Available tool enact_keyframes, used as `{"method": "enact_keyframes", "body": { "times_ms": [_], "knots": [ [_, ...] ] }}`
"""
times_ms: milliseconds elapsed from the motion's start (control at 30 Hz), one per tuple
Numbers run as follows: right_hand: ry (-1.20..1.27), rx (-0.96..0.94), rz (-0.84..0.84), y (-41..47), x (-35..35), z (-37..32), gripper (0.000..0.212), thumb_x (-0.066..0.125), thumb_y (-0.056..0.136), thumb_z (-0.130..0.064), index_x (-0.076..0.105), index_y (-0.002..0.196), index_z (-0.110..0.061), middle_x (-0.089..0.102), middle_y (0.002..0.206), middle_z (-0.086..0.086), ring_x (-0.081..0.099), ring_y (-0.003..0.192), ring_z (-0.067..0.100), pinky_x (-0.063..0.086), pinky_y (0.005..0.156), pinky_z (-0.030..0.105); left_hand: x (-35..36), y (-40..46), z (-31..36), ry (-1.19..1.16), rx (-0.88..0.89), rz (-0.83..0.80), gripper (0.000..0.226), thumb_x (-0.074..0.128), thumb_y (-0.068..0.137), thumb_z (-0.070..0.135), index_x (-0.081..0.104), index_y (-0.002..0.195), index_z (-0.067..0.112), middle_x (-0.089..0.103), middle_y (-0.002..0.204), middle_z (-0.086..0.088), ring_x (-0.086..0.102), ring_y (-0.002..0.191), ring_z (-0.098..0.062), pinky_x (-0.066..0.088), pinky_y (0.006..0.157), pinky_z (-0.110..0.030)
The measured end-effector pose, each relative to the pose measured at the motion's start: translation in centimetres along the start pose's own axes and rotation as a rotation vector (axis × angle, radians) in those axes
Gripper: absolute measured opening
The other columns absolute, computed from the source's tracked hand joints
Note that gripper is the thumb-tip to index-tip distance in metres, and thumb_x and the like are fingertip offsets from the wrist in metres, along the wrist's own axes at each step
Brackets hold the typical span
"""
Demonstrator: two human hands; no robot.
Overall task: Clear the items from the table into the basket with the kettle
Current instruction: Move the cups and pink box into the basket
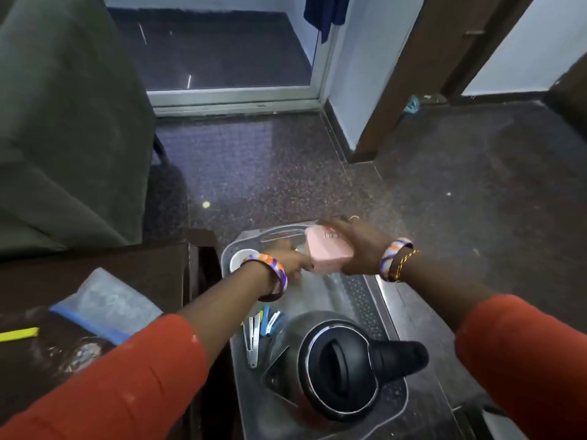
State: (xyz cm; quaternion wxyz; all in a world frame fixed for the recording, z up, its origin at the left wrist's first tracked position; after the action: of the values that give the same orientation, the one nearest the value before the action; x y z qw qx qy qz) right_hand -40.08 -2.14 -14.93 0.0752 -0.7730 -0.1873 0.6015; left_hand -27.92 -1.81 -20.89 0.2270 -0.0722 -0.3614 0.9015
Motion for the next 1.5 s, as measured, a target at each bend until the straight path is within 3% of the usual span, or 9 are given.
{"method": "enact_keyframes", "body": {
  "times_ms": [133,367,533,700,833,933,1033,1100,1500],
  "knots": [
    [-0.175,-0.099,-0.074,1.4,4.2,2.0,0.078,0.069,0.069,-0.019,0.032,0.137,-0.011,0.048,0.133,0.014,0.05,0.12,0.031,0.04,0.098,0.035,-2.3,1.6,-0.1,0.143,0.11,0.162,0.031,0.056,0.076,-0.008,0.055,0.101,0.011,0.055,0.073,-0.004,0.054,0.068,-0.022,0.045,0.064,-0.027],
    [-0.32,-0.068,0.018,4.2,7.0,2.9,0.071,0.067,0.068,-0.027,0.041,0.132,-0.014,0.048,0.133,0.012,0.045,0.123,0.031,0.032,0.1,0.042,-3.7,0.4,1.3,0.707,0.386,0.31,0.032,0.06,0.077,0.002,0.064,0.109,0.006,0.065,0.114,-0.009,0.061,0.098,-0.023,0.042,0.082,-0.022],
    [-0.462,-0.091,0.275,3.3,6.0,1.7,0.088,0.077,0.039,-0.034,0.05,0.12,-0.012,0.064,0.112,0.013,0.063,0.097,0.032,0.048,0.084,0.039,-3.3,0.5,1.5,0.78,0.445,0.323,0.029,0.059,0.078,0.005,0.065,0.106,0.009,0.064,0.112,-0.011,0.06,0.101,-0.024,0.043,0.082,-0.026],
    [-0.605,-0.376,0.441,2.3,6.6,-1.9,0.026,0.043,0.078,-0.015,0.046,0.104,-0.014,0.07,0.098,0.009,0.066,0.081,0.027,0.051,0.07,0.032,-3.0,0.6,2.1,0.786,0.5,0.339,0.027,0.058,0.078,0.004,0.066,0.103,0.009,0.064,0.109,-0.01,0.06,0.1,-0.024,0.038,0.077,-0.021],
    [-0.597,-0.3,0.425,3.5,5.5,-2.2,0.022,0.037,0.079,-0.014,0.045,0.1,-0.015,0.068,0.086,0.004,0.063,0.071,0.023,0.049,0.059,0.031,-3.4,0.2,2.5,0.782,0.536,0.346,0.025,0.059,0.078,0.004,0.067,0.102,0.008,0.065,0.108,-0.012,0.06,0.099,-0.026,0.043,0.082,-0.027],
    [-0.609,-0.305,0.361,3.7,5.4,-2.2,0.032,0.053,0.071,-0.018,0.044,0.101,-0.017,0.067,0.083,0.001,0.063,0.07,0.022,0.048,0.057,0.03,-4.0,-0.4,2.7,0.774,0.546,0.36,0.025,0.06,0.078,0.005,0.067,0.102,0.008,0.064,0.107,-0.012,0.059,0.098,-0.026,0.045,0.086,-0.03],
    [-0.615,-0.321,0.192,3.5,5.1,-2.0,0.081,0.083,0.036,-0.031,0.047,0.106,-0.016,0.068,0.091,0.004,0.065,0.076,0.024,0.051,0.062,0.03,-4.7,-1.6,3.2,0.757,0.58,0.358,0.024,0.061,0.077,0.004,0.068,0.1,0.007,0.065,0.106,-0.013,0.061,0.096,-0.028,0.048,0.09,-0.037],
    [-0.612,-0.342,0.107,2.9,3.9,-2.9,0.09,0.088,0.029,-0.041,0.054,0.108,-0.014,0.067,0.097,0.007,0.065,0.081,0.026,0.053,0.065,0.033,-5.6,-2.7,3.7,0.749,0.601,0.361,0.024,0.061,0.076,0.003,0.069,0.099,0.006,0.067,0.105,-0.015,0.062,0.096,-0.029,0.049,0.09,-0.037],
    [-0.481,-0.609,0.081,2.6,-3.3,-26.7,0.042,0.077,0.068,-0.025,0.062,0.105,-0.01,0.066,0.102,0.014,0.064,0.089,0.035,0.051,0.066,0.038,-19.8,-14.6,1.7,0.654,0.639,0.468,0.026,0.055,0.077,0.003,0.071,0.097,0.0,0.073,0.097,-0.021,0.068,0.09,-0.03,0.051,0.082,-0.031]
  ]
}}
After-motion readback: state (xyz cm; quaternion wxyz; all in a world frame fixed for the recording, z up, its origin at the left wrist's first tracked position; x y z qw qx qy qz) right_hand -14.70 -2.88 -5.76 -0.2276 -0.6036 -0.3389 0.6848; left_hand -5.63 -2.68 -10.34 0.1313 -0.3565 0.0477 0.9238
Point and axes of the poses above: each hand's wrist, its own y-axis towards the middle knuckle, its own x-axis out of the palm, z = x × y, the point moved 9 cm from there along y, towards the middle knuckle
